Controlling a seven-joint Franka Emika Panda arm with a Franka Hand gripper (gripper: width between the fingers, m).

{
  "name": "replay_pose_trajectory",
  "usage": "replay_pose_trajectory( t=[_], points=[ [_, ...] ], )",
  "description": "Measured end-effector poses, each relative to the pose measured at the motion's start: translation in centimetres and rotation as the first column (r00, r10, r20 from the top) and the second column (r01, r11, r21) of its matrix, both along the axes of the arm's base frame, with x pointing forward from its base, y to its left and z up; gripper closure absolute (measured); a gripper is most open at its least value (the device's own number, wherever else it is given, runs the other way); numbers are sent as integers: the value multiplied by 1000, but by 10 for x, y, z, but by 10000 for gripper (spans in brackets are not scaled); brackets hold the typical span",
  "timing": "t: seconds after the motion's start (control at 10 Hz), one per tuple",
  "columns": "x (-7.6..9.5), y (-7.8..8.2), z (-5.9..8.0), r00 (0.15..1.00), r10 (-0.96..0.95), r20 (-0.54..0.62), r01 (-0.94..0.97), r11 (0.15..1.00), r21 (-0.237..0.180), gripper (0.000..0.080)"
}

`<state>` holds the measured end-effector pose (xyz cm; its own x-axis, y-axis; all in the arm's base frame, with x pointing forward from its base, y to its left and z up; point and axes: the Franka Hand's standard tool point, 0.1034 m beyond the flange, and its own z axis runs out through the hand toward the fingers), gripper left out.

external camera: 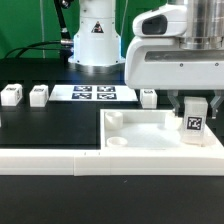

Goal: Assemble square table

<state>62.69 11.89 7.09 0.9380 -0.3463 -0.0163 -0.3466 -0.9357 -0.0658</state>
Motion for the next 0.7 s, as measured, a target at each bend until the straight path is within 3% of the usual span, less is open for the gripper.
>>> replay_pose_trajectory(
  t=[0.3, 0.5, 0.7],
  points=[
    [3, 0, 1, 910, -414, -22, 414, 910, -11, 509],
    [3, 1, 2, 708, -705, -40, 705, 709, -19, 509],
    [3, 3, 0, 446, -891, -86, 894, 448, -8, 509]
  ],
)
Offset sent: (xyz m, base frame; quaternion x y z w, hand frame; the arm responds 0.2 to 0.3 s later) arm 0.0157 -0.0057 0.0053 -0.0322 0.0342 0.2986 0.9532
